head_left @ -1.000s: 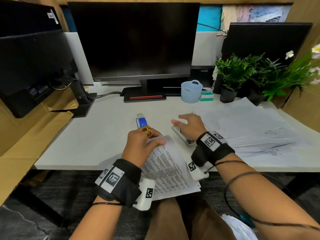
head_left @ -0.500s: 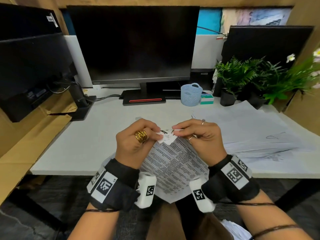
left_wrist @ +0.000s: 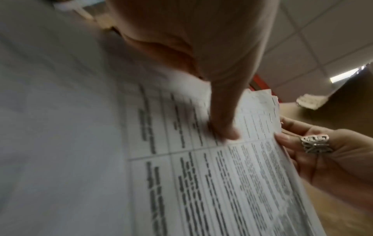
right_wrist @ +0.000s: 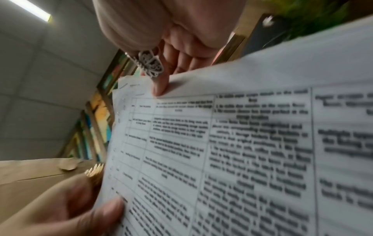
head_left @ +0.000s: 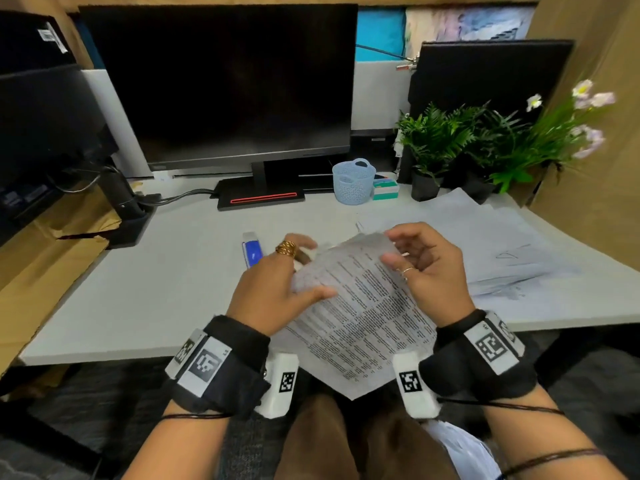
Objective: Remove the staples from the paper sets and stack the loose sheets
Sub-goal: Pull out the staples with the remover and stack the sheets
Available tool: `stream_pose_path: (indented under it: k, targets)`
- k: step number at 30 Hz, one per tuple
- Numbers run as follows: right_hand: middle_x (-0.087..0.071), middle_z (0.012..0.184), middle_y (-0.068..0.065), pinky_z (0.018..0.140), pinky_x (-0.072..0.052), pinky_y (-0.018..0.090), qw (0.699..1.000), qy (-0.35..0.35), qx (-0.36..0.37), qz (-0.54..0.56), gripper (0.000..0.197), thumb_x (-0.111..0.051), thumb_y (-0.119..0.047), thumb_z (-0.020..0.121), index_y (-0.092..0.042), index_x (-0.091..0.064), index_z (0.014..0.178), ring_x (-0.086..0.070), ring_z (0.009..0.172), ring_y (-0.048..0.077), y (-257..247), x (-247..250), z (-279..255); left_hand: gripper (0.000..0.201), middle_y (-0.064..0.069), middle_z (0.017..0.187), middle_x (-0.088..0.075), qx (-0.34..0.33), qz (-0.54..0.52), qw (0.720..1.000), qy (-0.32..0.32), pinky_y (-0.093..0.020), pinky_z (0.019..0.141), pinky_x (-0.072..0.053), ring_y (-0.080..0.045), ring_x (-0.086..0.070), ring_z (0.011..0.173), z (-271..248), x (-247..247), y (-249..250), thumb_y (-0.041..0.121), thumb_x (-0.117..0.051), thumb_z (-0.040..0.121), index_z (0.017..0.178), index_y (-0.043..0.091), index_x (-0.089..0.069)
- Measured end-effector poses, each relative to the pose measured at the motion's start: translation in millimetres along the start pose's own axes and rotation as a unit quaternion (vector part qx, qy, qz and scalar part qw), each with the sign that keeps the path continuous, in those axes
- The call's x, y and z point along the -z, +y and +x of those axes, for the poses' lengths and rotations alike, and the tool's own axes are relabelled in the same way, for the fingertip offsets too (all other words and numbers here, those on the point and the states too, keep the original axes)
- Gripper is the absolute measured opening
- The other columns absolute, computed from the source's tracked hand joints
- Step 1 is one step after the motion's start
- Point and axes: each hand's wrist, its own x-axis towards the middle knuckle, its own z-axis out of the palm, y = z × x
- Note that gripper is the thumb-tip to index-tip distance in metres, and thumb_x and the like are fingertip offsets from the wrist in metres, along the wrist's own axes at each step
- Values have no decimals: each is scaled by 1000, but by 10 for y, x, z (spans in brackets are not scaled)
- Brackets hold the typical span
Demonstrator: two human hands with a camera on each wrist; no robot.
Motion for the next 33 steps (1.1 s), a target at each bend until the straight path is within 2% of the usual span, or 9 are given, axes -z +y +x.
stream_pose_path:
  k: [4,7,11,16,18,20,24,30,33]
  targets:
    - [-64,94,-15,79,-47,22,975,-57,-35,-213,42,-75,-7,77,-35,-58,104,-58,91,1,-13,561,-198,31,-1,92,-65,-31,100,992,-66,-27,64,-36,-22,-61,90,9,-472,197,44,-57,88,109,20,-60]
    - [-61,113,-12,87,-45,30,861,-176,-31,-475,55,-75,-24,76,-36,-53,125,-52,112,11,-193,901,-385,22,5,106,-66,-96,133,979,-120,-22,66,-30,-15,-58,101,79,-930,553,37,-53,92,106,24,-65]
    - [-63,114,-3,76,-40,28,744,-290,-146,-584,47,-52,-21,91,-37,-42,134,-55,108,18,-140,1183,-704,20,5,104,-66,-159,130,963,-173,-24,66,-30,-15,-59,99,220,-1439,999,33,-52,92,104,27,-66]
    - [-71,98,8,69,-29,18,789,-232,-272,-500,34,-51,2,85,-16,-68,109,-63,99,26,408,1774,-1163,35,12,108,-62,-165,25,971,-169,-21,76,-34,-8,-51,104,383,-1779,1214,57,-57,83,105,30,-65]
    - [-73,97,9,70,-31,13,812,-196,-292,-467,33,-54,6,84,-13,-72,104,-65,97,24,670,1963,-1384,46,3,124,-56,-204,24,970,-126,-33,89,-38,-17,-41,119,478,-1947,1192,59,-52,83,115,27,-62]
    - [-73,89,11,67,-34,17,828,-162,-308,-440,27,-56,5,85,-10,-74,98,-67,90,27,889,2062,-1560,64,-6,148,-32,-193,110,963,-155,-51,108,-20,-27,-20,137,545,-2119,1179,62,-48,84,138,29,-41]
    - [-74,83,12,63,-35,16,844,-121,-343,-394,20,-60,4,84,-7,-76,90,-68,84,22,1240,2182,-1701,93,-6,157,7,-126,242,925,-264,-63,108,-1,-32,4,143,654,-2392,1148,67,-44,84,147,29,12]
    - [-67,79,16,53,-34,11,781,-182,-466,-374,17,-56,-2,89,1,-73,88,-62,81,19,1841,2154,-1975,104,-7,156,12,-122,258,923,-259,-65,107,-2,-32,6,143,676,-2459,1122,59,-58,80,147,29,15]
    - [-71,96,16,73,-48,29,749,-219,-474,-407,24,-53,-9,86,-14,-74,96,-65,95,31,2312,2126,-2233,107,-7,156,13,-124,268,920,-259,-64,107,-3,-32,7,143,673,-2457,1133,59,-60,78,146,29,17]
